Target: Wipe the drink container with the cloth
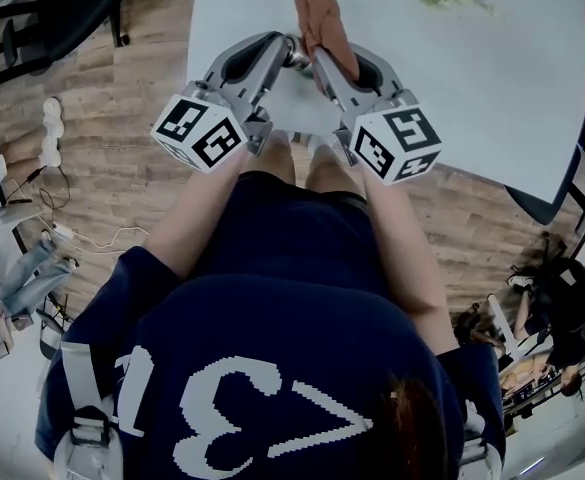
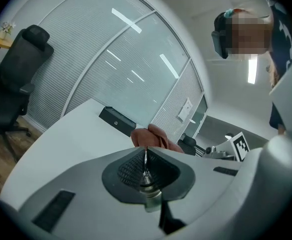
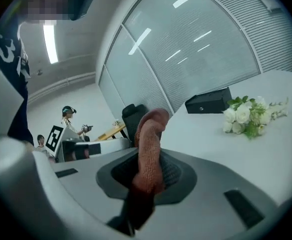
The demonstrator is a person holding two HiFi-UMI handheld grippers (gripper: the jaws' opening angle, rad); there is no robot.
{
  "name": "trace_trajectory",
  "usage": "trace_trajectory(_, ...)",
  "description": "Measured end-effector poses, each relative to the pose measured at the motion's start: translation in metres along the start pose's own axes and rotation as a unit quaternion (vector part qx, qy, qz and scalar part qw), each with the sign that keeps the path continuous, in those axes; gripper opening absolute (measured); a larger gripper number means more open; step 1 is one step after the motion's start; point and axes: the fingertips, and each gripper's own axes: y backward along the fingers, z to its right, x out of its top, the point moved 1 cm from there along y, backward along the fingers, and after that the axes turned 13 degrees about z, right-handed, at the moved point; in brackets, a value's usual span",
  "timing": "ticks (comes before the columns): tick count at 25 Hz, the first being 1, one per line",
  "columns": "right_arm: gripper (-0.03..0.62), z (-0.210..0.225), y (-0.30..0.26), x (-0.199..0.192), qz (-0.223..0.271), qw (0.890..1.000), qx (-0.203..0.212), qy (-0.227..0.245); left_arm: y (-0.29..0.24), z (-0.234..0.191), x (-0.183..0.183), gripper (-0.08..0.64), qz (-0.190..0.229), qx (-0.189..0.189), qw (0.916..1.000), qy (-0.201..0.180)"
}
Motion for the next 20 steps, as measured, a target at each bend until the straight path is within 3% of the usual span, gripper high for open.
trace_trajectory(4,0.067,0.037,0.028,-0.02,-0.018,0.998,-0.056,0.009,0.003,0.0,-0.001,0.025,-0.002,-0.002,1.0,-0.006)
trace_trajectory(9,0.067,0.079,0.053,-0.05,-0.05,0.992,-0.116,-0.011,0.006,0.004,-0.002,0.025,-0.005,-0.01,0.9999,-0.013)
trace_trajectory(11,0.067,0.071,0.048,-0.046,-0.04,0.994,-0.102,-0.019,0.005,0.007,-0.002,0.025,-0.004,-0.015,0.9998,-0.009)
trace_trajectory(15,0.067,0.021,0.02,-0.011,0.01,0.999,-0.034,-0.035,0.001,0.011,0.0,0.025,-0.003,-0.019,0.9998,0.001)
trace_trajectory(20,0.067,-0.028,-0.007,0.025,0.065,0.991,0.052,-0.105,-0.004,0.018,-0.001,0.025,-0.009,-0.027,0.9995,-0.016)
